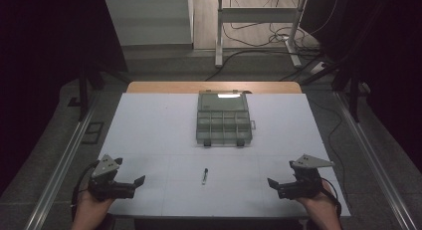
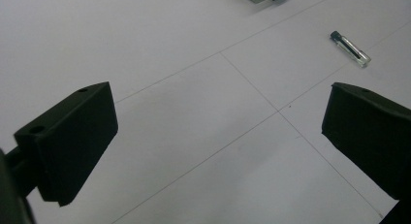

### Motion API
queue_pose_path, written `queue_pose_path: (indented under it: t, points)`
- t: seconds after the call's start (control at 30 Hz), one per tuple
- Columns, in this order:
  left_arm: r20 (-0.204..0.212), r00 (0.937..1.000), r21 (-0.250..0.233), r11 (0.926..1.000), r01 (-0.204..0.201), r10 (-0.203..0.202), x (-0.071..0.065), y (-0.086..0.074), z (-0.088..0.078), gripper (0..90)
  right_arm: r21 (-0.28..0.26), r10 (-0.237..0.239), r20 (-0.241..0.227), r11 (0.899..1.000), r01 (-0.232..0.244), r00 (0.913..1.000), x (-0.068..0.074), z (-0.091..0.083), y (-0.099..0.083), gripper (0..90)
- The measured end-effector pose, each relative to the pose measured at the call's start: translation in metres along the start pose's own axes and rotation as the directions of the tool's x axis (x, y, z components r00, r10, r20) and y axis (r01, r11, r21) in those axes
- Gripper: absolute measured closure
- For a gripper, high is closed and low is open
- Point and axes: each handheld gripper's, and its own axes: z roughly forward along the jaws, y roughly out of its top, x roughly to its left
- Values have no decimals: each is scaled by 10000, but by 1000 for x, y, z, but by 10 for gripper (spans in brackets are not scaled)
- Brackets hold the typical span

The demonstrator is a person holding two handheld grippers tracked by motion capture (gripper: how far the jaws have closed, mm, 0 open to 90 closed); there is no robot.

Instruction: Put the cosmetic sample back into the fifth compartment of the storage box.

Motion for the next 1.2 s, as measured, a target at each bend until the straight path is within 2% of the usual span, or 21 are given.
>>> queue_pose_path:
  t: [0.27,0.57,1.2]
  points:
    - [24,10000,-2,10000,-19,19,0,0,0,1,-13,-248,-310,9997,248,9992,7,7,4,0]
    - [86,10000,9,10000,0,0,0,0,0,1,267,-524,-570,9982,540,9970,16,15,12,0]
    - [123,9999,30,10000,92,-92,1,0,1,0,498,-1163,-1299,9911,1237,9847,37,39,34,0]
